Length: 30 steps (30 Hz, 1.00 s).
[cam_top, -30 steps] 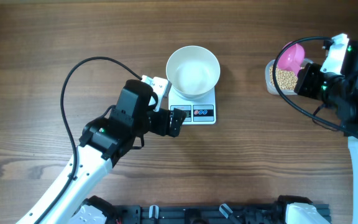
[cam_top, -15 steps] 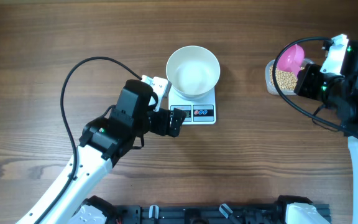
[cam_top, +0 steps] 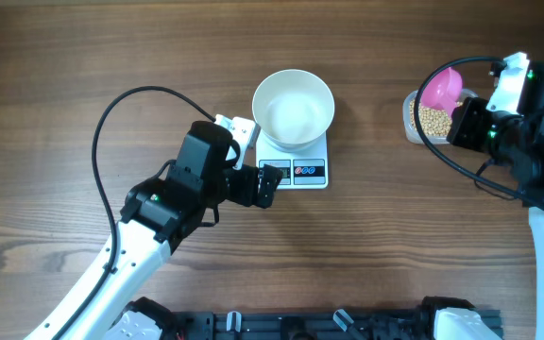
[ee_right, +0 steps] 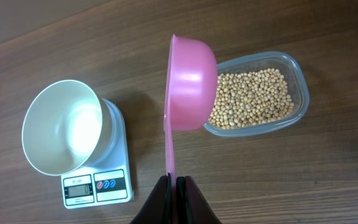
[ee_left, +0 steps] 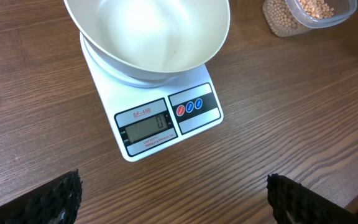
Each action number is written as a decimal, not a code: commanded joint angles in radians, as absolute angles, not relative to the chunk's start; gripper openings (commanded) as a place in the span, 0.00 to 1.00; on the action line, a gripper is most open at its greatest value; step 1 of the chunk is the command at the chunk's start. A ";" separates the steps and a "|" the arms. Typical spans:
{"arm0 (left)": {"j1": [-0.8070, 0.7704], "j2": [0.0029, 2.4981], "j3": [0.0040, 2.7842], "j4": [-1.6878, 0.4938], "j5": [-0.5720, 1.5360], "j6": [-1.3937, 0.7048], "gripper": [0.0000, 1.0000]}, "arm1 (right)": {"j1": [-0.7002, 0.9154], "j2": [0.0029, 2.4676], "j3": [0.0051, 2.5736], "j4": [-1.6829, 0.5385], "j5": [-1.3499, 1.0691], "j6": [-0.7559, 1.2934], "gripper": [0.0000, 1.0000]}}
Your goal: Scoop item into bowl and weigh 150g on scale
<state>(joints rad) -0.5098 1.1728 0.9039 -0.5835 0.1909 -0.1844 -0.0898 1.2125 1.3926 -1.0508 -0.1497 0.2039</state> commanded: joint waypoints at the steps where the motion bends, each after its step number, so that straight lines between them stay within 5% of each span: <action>1: -0.514 1.174 0.903 -0.587 0.182 -0.165 1.00 | -0.094 1.209 1.419 -1.053 -0.165 0.210 0.04; 30: -0.514 1.174 0.903 -0.587 0.182 -0.165 1.00 | -0.094 1.209 1.419 -1.156 -0.165 0.212 0.04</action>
<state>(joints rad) -0.5098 1.1728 0.9039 -0.5842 0.1905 -0.1844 -0.0898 1.2125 1.3926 -1.1439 -0.1497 0.2043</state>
